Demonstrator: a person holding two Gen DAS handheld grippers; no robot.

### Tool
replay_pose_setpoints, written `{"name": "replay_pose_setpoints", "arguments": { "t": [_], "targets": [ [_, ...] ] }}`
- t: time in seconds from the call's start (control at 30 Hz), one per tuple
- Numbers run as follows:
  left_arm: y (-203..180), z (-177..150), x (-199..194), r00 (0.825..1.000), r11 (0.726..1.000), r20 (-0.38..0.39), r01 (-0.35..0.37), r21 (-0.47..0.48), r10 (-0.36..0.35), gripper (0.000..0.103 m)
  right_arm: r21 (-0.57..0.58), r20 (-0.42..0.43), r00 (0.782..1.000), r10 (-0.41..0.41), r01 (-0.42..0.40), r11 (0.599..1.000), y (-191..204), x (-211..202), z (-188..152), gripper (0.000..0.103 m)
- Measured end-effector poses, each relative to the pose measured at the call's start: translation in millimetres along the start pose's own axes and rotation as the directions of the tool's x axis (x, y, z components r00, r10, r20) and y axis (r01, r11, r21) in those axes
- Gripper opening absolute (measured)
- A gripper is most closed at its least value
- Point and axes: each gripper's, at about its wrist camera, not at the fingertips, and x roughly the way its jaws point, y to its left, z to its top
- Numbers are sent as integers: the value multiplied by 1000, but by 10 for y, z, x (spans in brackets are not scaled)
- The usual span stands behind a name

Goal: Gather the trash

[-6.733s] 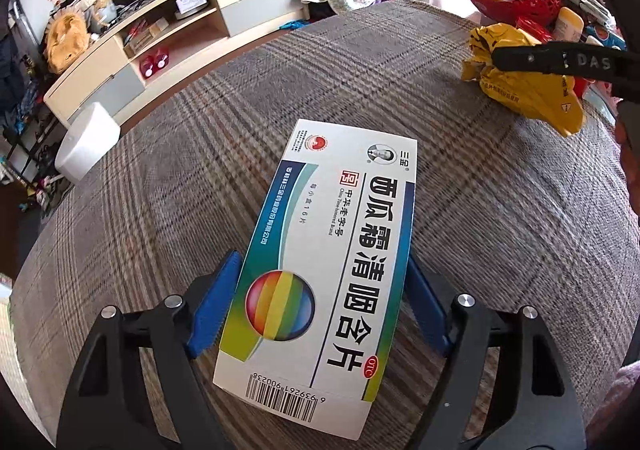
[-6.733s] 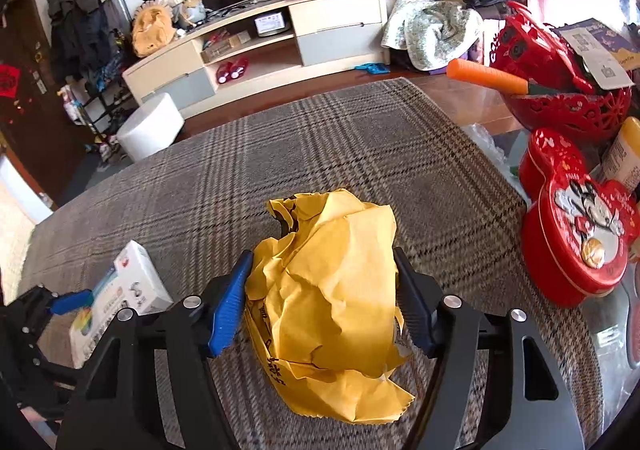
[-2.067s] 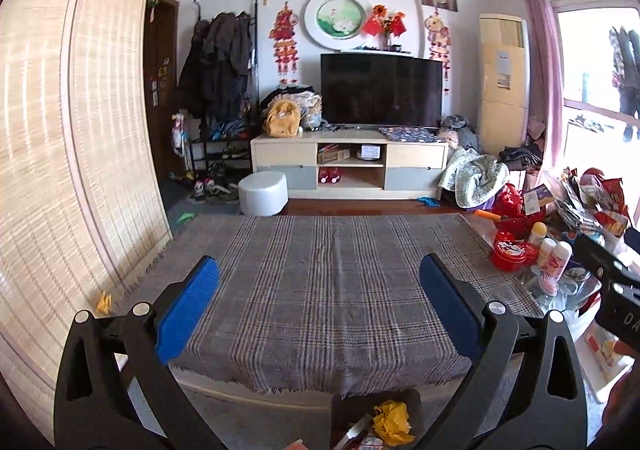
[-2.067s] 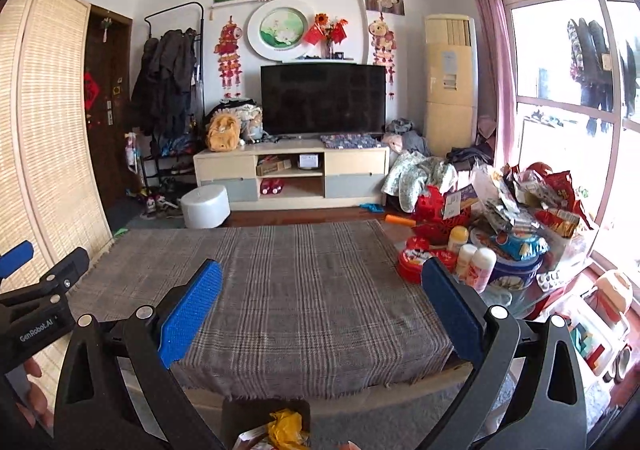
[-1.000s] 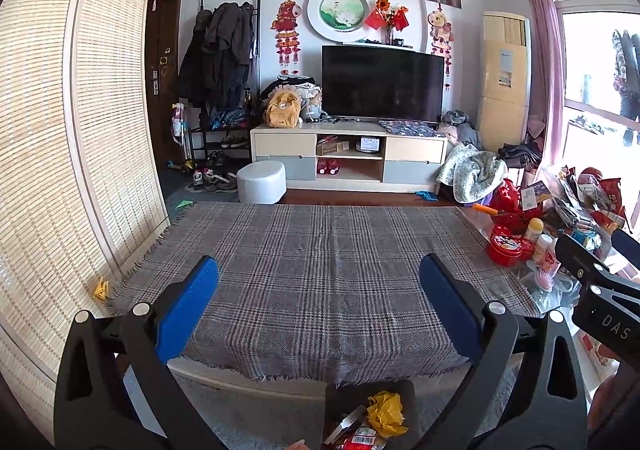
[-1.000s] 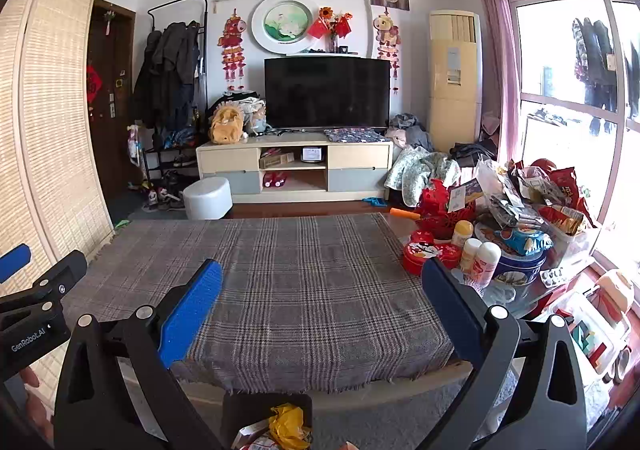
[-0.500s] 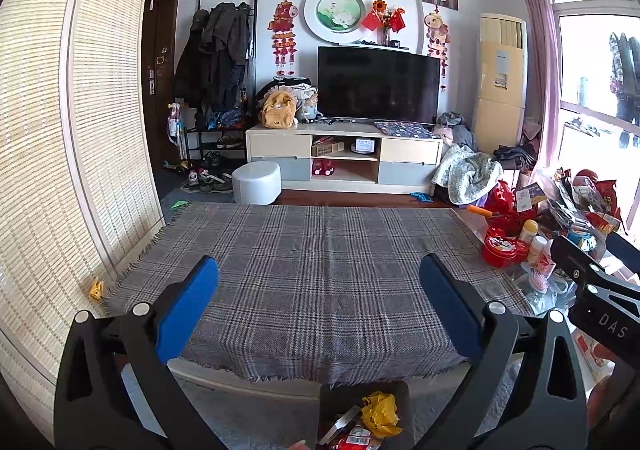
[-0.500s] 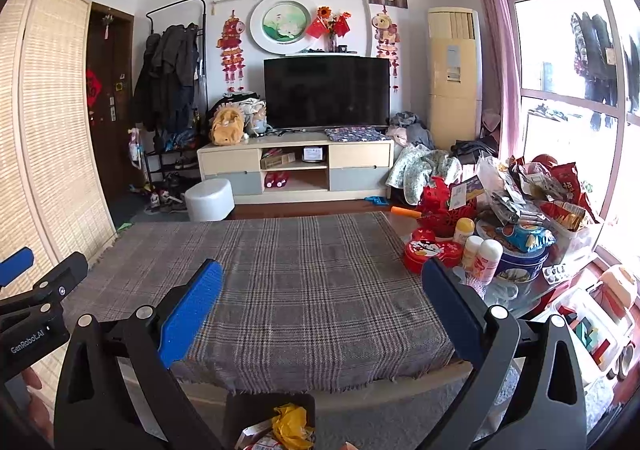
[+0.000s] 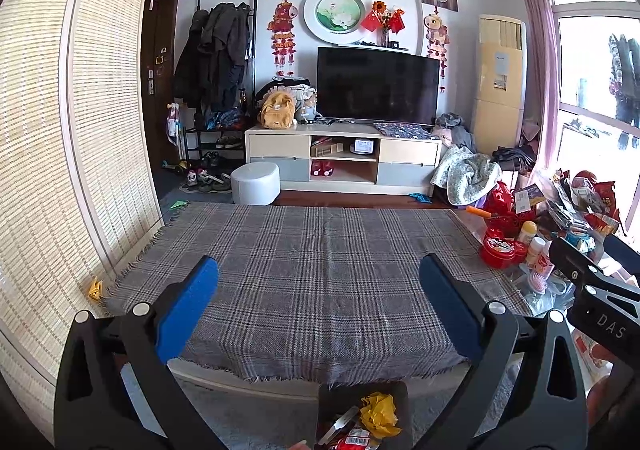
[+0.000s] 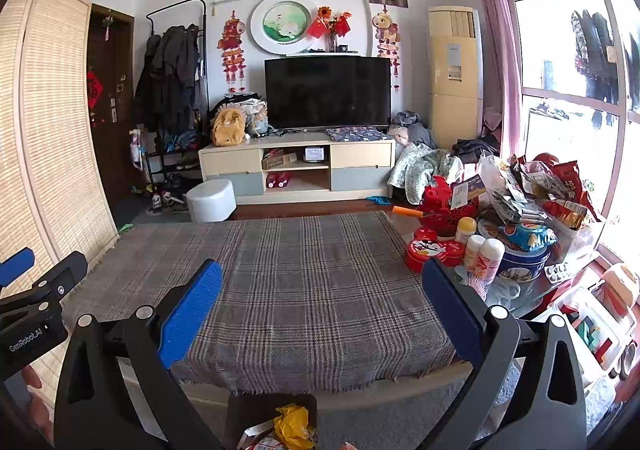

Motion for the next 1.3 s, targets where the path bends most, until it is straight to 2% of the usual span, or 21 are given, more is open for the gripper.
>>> {"name": "replay_pose_setpoints", "arguments": {
  "t": [1.3],
  "targets": [
    [-38, 24, -27, 1000, 1000, 9, 11, 1, -11, 95, 19, 6, 1000, -5, 5, 1000, 59, -53, -17, 100]
  ]
}}
